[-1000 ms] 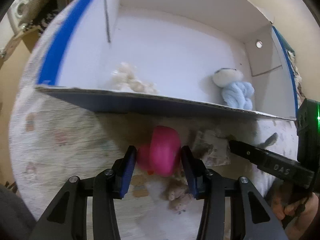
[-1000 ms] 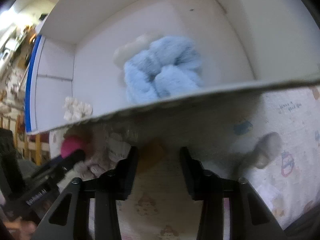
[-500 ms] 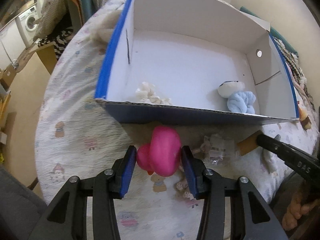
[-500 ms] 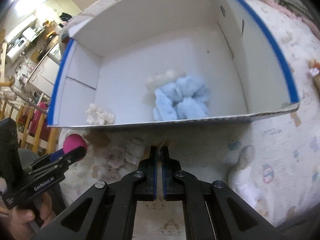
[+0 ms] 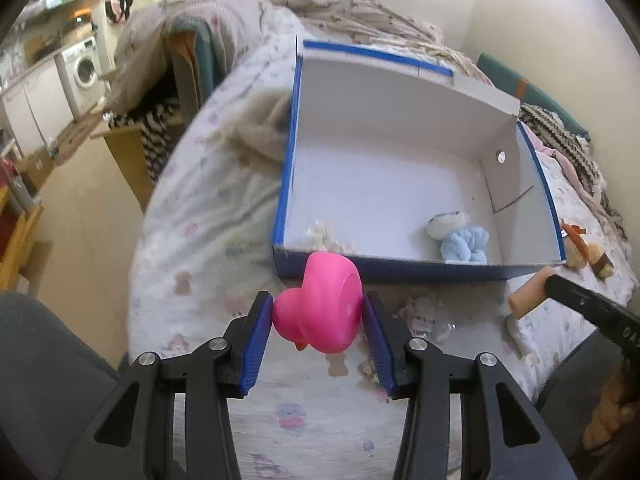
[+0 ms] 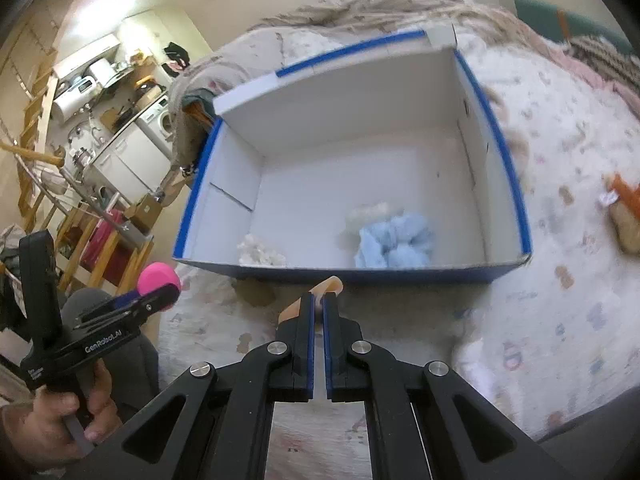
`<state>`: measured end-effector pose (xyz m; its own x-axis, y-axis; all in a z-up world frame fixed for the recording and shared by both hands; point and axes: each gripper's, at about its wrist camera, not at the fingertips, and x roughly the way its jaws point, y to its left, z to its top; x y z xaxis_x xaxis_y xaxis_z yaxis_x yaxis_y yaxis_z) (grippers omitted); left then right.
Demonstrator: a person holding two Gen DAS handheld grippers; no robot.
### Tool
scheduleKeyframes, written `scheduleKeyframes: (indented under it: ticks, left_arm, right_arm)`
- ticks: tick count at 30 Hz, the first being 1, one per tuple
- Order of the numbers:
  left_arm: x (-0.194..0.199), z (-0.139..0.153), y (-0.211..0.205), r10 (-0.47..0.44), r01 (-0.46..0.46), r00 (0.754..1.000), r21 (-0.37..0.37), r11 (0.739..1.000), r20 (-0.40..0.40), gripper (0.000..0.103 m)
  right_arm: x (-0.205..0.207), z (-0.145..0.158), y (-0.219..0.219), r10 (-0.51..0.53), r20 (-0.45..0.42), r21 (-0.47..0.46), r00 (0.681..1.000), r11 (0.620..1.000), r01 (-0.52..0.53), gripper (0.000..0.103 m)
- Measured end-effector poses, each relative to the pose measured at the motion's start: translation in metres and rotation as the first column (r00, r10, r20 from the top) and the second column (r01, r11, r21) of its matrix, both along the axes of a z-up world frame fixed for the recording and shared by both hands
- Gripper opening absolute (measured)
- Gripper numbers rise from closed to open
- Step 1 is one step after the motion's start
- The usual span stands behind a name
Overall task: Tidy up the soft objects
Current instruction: 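Carry the duck and orange piece into the box and open both tools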
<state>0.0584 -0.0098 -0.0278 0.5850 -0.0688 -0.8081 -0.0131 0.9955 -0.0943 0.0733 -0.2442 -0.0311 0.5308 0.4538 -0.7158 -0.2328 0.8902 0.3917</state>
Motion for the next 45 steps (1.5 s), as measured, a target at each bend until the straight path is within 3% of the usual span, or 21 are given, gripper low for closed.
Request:
scheduleKeyframes:
  ticks: [11,17,22,28,37,42,45]
  left_arm:
    - [0.030,0.026,-0.002,0.024,-0.024,0.999,0.001,1.000,0.045,0.042]
    - [0.058,0.028,-0.012,-0.006,0.006,1.000,0.013,1.000,0.017,0.042]
    - [0.075,0.023,-0.027,-0.038,0.037,0.999,0.086,0.996,0.010,0.042]
    - [0.096,0.014,-0.035,-0.021,0.022,1.000,0.076,0.997,-0.020,0.042]
    - [0.122,0.003,-0.053,-0.025,0.031,0.998,0.133,0.991,-0.050,0.042]
    - [0.135,-0.007,-0.059,-0.021,0.032,0.998,0.161,0.987,-0.067,0.042]
    - [0.142,-0.014,-0.063,-0.019,0.034,0.996,0.184,0.982,-0.082,0.042]
  right_arm:
    - [0.024,0.035,-0.018,-0.051,0.095,0.007,0.994,0.999,0.050,0.005]
    - [0.045,0.026,-0.019,-0.029,0.171,-0.033,0.985,0.999,0.035,0.005]
    - [0.063,0.012,-0.029,-0.079,0.138,0.003,0.987,0.997,0.079,0.005]
    - [0.074,0.018,-0.033,-0.089,0.175,-0.014,0.981,0.996,0.093,0.005]
    - [0.097,0.015,-0.027,-0.087,0.178,-0.015,0.980,0.996,0.091,0.005]
    - [0.108,0.004,-0.018,-0.065,0.156,-0.053,0.986,0.996,0.074,0.005]
    - [0.116,-0.009,-0.009,-0.054,0.105,-0.125,0.993,0.990,0.068,0.005]
